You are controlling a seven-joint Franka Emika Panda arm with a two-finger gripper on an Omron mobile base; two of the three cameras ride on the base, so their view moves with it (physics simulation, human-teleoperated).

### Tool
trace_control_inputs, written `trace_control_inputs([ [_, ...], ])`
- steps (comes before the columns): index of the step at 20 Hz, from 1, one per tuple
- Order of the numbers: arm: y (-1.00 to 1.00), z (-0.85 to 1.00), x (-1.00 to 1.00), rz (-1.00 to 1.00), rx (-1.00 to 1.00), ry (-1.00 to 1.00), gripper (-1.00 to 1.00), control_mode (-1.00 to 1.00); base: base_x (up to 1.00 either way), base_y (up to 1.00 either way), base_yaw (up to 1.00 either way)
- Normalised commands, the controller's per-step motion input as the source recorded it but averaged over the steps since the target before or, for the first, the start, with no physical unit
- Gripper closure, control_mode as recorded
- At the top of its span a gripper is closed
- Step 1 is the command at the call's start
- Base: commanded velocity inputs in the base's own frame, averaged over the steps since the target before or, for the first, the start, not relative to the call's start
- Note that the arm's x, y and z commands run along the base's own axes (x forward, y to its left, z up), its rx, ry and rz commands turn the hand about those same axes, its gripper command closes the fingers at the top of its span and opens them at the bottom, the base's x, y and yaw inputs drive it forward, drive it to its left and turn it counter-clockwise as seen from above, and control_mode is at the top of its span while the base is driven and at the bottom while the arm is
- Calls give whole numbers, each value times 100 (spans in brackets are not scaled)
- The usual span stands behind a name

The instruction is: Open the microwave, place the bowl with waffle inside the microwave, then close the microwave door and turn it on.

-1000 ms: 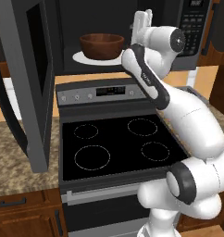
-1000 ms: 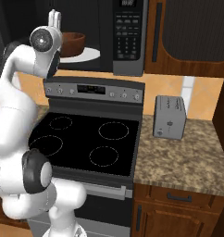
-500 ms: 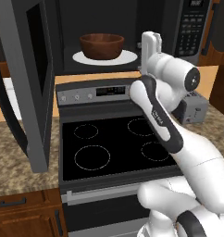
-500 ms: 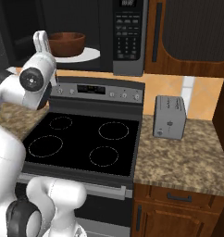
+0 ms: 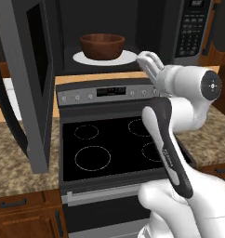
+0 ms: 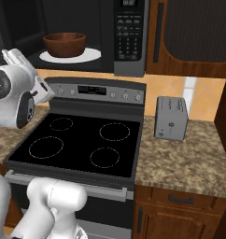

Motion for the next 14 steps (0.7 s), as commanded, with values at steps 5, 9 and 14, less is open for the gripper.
trace_control_inputs([
  [5,0,-59,-77,1,-44,2,-100,-100,0,0,0],
  [9,1,-73,-33,4,-41,0,-100,-100,0,0,0],
  [14,21,-36,-6,0,-40,0,-100,-100,0,0,0],
])
